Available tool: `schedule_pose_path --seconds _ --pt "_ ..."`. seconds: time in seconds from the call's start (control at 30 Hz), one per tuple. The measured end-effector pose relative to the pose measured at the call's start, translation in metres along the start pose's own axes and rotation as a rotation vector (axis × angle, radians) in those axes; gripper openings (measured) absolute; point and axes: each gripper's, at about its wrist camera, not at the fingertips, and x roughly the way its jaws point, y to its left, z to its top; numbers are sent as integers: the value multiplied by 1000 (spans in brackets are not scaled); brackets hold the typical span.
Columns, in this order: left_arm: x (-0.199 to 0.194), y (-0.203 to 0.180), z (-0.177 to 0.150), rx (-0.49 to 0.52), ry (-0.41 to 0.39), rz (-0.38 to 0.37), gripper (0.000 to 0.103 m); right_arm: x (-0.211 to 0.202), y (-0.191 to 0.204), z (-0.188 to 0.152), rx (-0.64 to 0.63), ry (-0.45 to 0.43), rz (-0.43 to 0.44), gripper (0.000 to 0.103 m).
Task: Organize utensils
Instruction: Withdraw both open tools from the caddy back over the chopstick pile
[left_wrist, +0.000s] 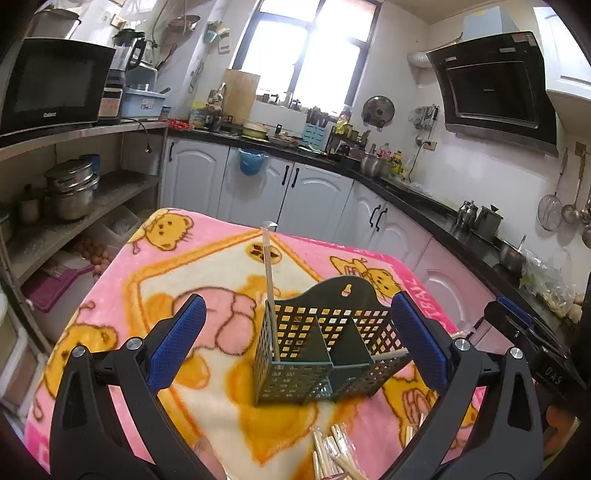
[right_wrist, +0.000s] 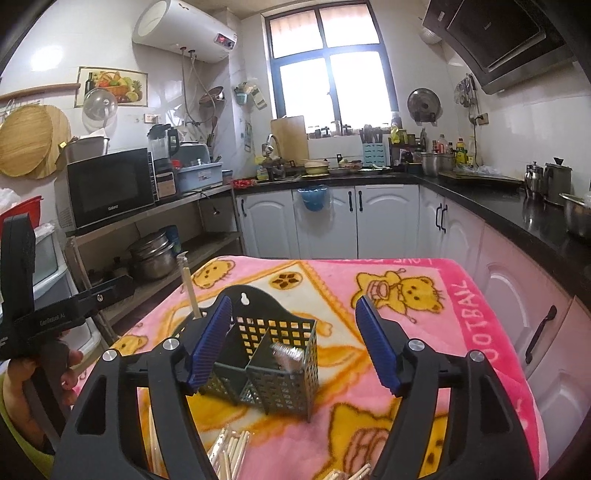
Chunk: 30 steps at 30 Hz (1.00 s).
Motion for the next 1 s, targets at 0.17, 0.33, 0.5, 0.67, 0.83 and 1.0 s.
schedule_pose_path --seconds 0.17,0.33,0.5,0.67,0.83,1.0 --pt "-7 -2 -8 10 -5 2 92 -8 7 -10 -22 4 -2 68" --pt "-13 -1 -16 15 1 4 92 -15 10 -19 -32 12 1 69" --pt "-16 -1 -25 12 16 5 92 -19 13 -29 -42 28 5 69" --pt "-14 0 -36 8 41 1 92 -19 16 -40 -46 60 5 69" --pt "-7 -1 -49 11 88 -19 92 -19 19 -52 -56 96 8 69" --pt "-1 0 -60 10 116 -31 92 -20 22 -66 -77 131 18 68"
